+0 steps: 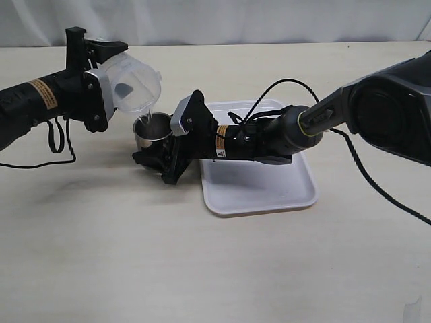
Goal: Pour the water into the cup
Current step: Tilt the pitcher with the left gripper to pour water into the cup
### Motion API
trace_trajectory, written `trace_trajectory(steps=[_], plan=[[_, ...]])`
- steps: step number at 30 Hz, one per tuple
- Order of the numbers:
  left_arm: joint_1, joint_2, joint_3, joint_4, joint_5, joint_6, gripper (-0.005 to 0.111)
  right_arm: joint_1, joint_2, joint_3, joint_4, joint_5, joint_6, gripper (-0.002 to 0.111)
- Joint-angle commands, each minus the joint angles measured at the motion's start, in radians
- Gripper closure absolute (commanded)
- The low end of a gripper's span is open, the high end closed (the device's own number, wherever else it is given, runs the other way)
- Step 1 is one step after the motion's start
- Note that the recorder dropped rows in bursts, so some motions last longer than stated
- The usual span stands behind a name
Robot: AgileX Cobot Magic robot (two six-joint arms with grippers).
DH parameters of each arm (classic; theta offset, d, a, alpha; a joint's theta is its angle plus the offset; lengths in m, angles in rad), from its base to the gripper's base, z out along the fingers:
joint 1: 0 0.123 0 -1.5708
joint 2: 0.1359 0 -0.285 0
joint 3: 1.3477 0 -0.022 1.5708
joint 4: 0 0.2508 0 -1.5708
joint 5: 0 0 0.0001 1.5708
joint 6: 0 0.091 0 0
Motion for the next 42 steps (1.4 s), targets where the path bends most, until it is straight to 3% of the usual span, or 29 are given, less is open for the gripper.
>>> trace_trajectory(steps=[1, 13, 42], plan=[[-0.002, -0.012, -0.011, -0.046, -0.046, 0.003, 0.107, 0.0, 0.001, -0.002, -0.013, 0.013, 0.008, 0.104], [-0.002, -0.012, -0.011, -0.046, -0.093, 0.053, 0.107, 0.0, 0.001, -0.002, -0.013, 0.013, 0.008, 0.104], [-0.002, -0.012, -0.069, -0.044, -0.036, 0.077, 0.107, 0.0, 0.001, -0.002, -0.013, 0.013, 0.008, 0.104]])
